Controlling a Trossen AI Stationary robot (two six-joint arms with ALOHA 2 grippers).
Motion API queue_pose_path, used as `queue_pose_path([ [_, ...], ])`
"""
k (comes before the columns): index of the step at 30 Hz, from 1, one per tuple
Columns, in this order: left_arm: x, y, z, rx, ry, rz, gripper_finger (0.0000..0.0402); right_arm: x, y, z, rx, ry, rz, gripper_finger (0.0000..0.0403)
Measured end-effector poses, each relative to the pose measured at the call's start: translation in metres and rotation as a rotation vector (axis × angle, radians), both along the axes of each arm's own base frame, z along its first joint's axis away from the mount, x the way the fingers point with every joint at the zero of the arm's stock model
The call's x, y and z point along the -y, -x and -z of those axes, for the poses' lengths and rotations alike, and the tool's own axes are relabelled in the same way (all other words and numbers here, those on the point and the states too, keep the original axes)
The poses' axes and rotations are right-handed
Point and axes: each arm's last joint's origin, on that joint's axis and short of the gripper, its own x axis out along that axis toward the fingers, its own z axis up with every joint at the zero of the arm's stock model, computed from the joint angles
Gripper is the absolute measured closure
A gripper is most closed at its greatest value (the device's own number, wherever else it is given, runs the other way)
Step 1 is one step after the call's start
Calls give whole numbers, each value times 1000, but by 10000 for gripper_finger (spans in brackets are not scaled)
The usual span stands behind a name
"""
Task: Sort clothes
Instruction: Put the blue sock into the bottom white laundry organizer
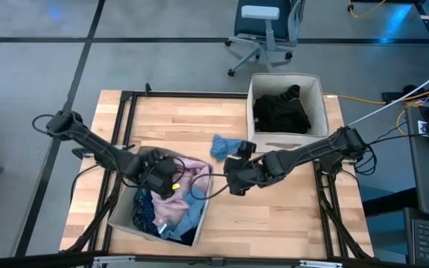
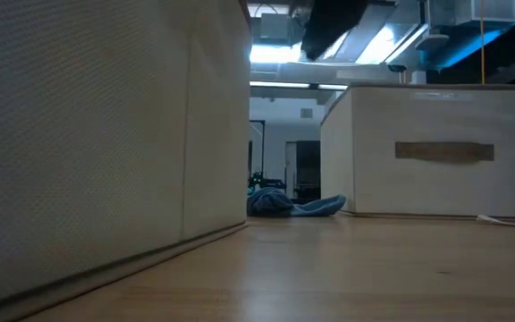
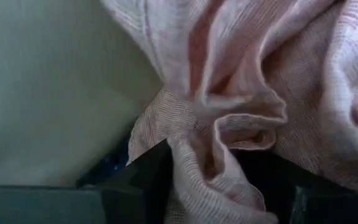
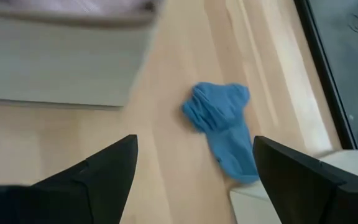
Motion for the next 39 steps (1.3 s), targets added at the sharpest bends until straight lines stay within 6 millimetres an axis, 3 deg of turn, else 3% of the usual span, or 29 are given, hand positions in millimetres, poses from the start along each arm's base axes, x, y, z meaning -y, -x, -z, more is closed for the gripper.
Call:
queue_pose_path([
  [6, -5, 13, 38, -48, 67, -50, 231, 14, -4, 26, -2, 38, 55, 84],
  [10, -5, 17, 42, -74, 91, -46, 231, 25, -9, 43, 7, 30, 56, 84],
  [13, -1, 17, 27, -63, 120, 2, 231, 36, -12, 53, 15, 36, 73, 84],
  [17, 5, 21, -16, 42, 188, 73, 231, 53, -15, 66, 19, 52, 84, 84],
  [23, 3, 43, -59, 245, 198, 107, 231, 75, -20, 88, 66, 10, 78, 84],
  [32, -9, 68, -75, 314, 191, 79, 231, 109, -22, 131, 170, -70, 113, 84],
  [39, -12, 70, -75, 320, 125, 61, 231, 112, -29, 171, 160, -86, 107, 84],
])
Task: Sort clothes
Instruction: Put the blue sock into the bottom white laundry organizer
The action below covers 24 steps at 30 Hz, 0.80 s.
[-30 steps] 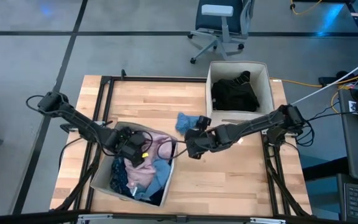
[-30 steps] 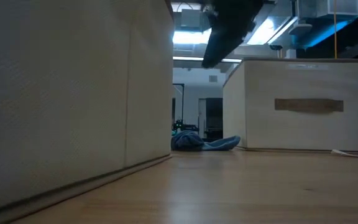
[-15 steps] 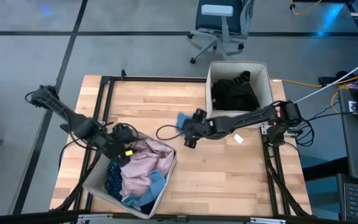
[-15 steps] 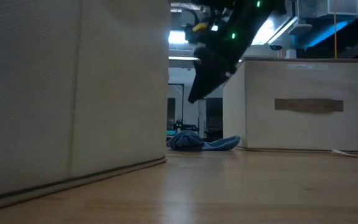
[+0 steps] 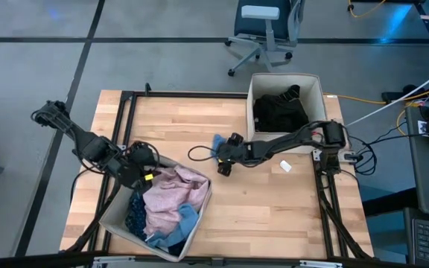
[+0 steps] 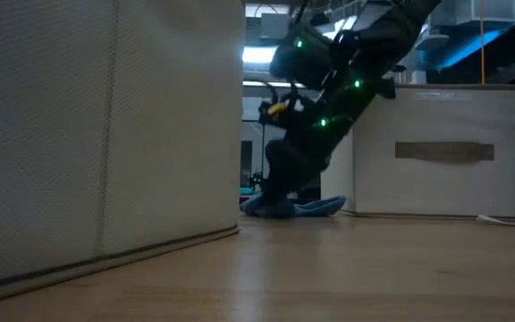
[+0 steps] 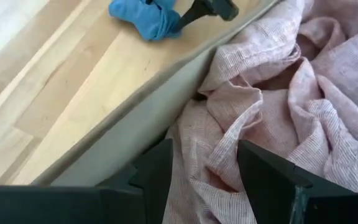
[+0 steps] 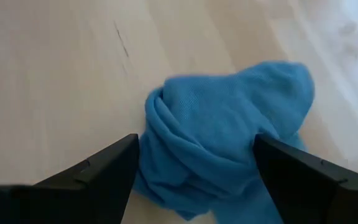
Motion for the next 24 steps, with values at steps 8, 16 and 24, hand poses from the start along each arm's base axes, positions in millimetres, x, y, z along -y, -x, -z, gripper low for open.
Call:
queue_pose_path([
  [8, 0, 0, 0, -1, -3, 2, 231, 1, -4, 24, -40, 17, 31, 111],
  [16, 0, 0, 0, -1, -5, 4, 231, 1, -4, 26, -57, 33, 10, 290],
  [24, 0, 0, 0, 1, -26, 16, 231, -7, -6, 11, -108, 61, -22, 370],
])
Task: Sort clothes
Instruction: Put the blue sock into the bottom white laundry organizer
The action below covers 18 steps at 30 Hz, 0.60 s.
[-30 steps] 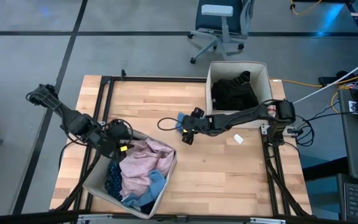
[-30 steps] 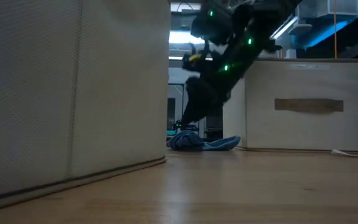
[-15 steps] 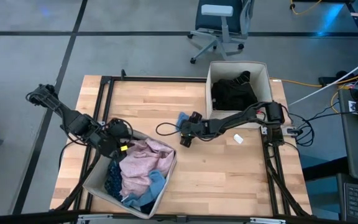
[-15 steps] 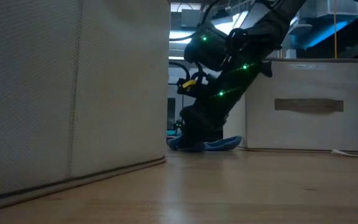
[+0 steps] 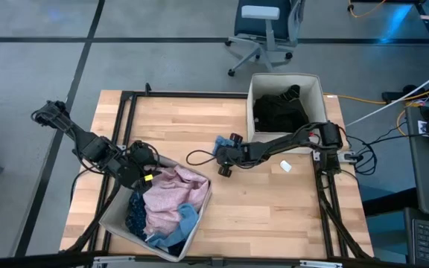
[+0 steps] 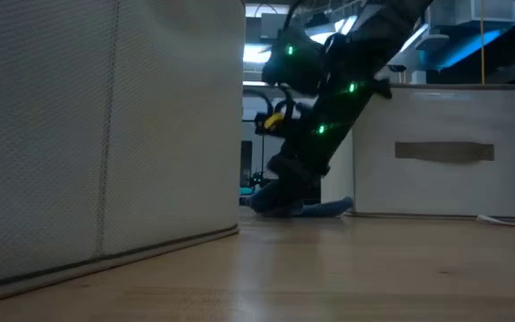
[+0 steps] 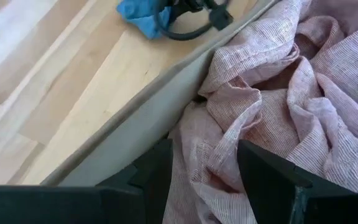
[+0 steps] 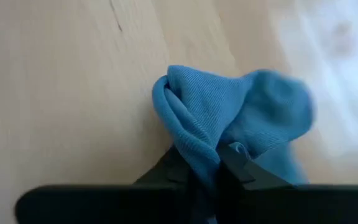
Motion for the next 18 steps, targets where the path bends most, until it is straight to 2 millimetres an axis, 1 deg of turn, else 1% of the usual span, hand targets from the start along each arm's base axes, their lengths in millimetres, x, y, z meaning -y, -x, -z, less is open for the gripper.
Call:
queue_pose_path([
  [2, 0, 0, 0, 6, -17, -2, 231, -5, -1, -14, -1, 33, -11, 360],
  [3, 0, -1, -1, 12, -28, -2, 231, -8, -2, -26, 18, 49, -14, 360],
  [5, 1, -3, -1, 25, -31, 4, 231, -13, -3, -51, 47, 90, -13, 368],
  [9, 2, -9, 2, 18, -72, 13, 231, -26, 2, -89, 33, 157, -34, 388],
  [12, -5, -8, 12, -88, -134, -71, 231, -37, 4, -127, 87, 192, -45, 386],
  [14, -11, -4, 17, -164, -152, -149, 231, -46, 5, -151, 131, 192, -59, 376],
  [18, -21, 8, 22, -283, -188, -298, 231, -67, 3, -186, 199, 203, -142, 370],
])
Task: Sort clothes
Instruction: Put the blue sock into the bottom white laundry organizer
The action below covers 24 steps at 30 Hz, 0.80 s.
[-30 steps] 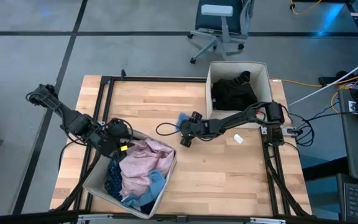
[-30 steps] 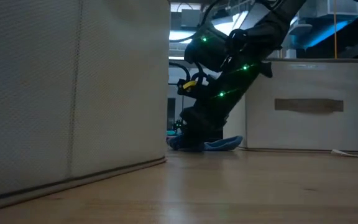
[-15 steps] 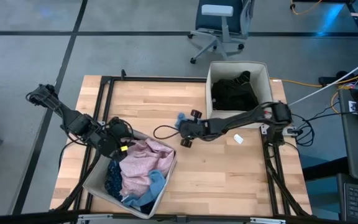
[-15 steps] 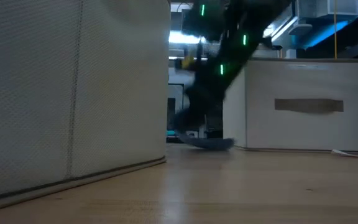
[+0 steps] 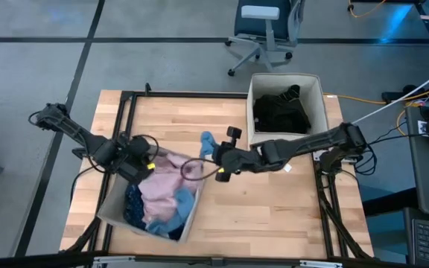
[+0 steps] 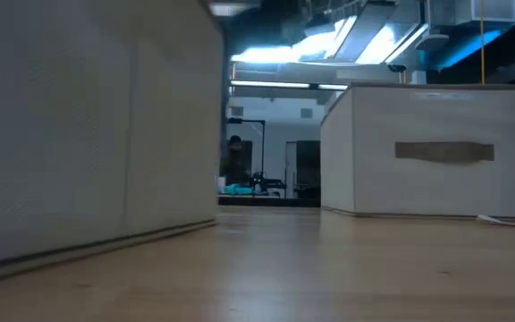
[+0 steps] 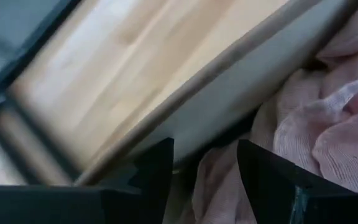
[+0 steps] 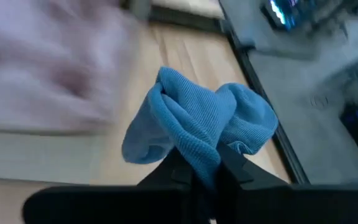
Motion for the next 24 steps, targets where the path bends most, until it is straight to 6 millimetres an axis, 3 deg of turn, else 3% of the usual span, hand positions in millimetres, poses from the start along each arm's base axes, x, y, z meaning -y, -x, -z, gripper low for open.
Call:
queue_pose_path([
  [5, -4, 16, 1, -87, 9, -152, 231, -27, 1, -42, 101, 17, -124, 382],
  [10, 3, 22, 2, -107, 81, -184, 231, -50, -1, -66, 250, 14, -304, 376],
  [17, 12, 28, -3, -114, 150, -147, 231, -58, -14, -77, 420, -68, -554, 379],
  [24, 14, 23, -48, 23, 140, 17, 231, -55, -42, -67, 564, -29, -587, 370],
])
